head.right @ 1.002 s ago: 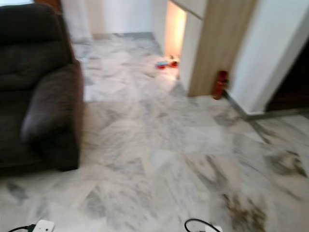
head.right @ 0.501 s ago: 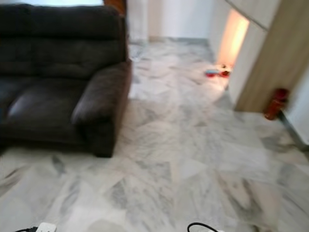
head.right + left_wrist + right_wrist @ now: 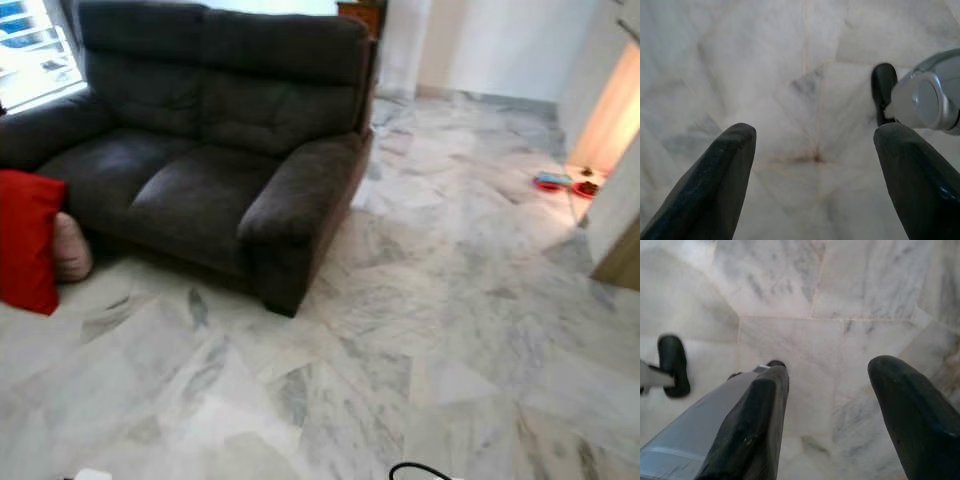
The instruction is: Move the pillow to the sofa from floor
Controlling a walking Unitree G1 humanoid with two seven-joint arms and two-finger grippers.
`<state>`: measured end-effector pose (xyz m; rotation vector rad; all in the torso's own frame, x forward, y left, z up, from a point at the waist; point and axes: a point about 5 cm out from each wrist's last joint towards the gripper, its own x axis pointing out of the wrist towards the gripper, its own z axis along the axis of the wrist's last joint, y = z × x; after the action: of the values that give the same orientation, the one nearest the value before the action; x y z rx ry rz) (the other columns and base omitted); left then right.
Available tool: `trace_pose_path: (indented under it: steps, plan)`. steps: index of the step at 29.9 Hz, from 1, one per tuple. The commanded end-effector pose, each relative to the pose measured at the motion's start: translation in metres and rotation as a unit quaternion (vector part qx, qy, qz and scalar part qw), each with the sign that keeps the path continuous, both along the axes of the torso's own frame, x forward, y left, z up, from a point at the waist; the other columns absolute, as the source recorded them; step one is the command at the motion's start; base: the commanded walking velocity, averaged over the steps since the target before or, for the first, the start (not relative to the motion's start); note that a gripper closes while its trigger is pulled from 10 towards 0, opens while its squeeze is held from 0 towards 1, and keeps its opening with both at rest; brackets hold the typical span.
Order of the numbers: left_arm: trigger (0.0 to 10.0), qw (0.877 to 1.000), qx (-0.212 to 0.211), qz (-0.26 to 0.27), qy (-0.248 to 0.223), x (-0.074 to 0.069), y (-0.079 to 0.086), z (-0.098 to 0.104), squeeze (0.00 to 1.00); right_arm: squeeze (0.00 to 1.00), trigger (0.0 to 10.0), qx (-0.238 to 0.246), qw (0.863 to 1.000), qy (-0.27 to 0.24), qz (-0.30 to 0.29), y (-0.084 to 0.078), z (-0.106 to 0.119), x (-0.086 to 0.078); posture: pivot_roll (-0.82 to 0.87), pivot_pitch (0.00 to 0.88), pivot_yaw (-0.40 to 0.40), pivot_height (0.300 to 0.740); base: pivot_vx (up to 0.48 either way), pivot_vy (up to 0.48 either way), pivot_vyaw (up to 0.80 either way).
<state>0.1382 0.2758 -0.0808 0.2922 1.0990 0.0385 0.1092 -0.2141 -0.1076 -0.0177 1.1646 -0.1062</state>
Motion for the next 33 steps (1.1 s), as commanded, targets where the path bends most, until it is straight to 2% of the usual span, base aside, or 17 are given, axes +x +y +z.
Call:
trace_pose_path:
  steps: [1,14,33]
  plan:
    - [10.0,1.000,0.001,-0.006,0.004,-0.0014,-0.0009,-0.0008,0.00,0.00,10.0,-0.003,1.000,-0.006,-0.002,-0.0021,0.0015,0.0038,0.01,0.016,-0.056,0.740,0.000,0.000,0.54]
    - [10.0,1.000,-0.003,0.000,0.002,0.0003,-0.0016,-0.0006,0.00,0.00,10.0,0.010,0.999,-0.021,-0.032,-0.0015,0.0022,0.0056,0.01,0.025,-0.059,0.740,0.000,0.000,0.04]
    - [10.0,1.000,-0.004,-0.001,0.002,0.0019,-0.0015,0.0000,0.00,0.00,10.0,0.012,0.999,-0.025,-0.037,-0.0014,0.0026,0.0072,0.01,0.032,-0.056,0.740,0.000,0.326,0.00]
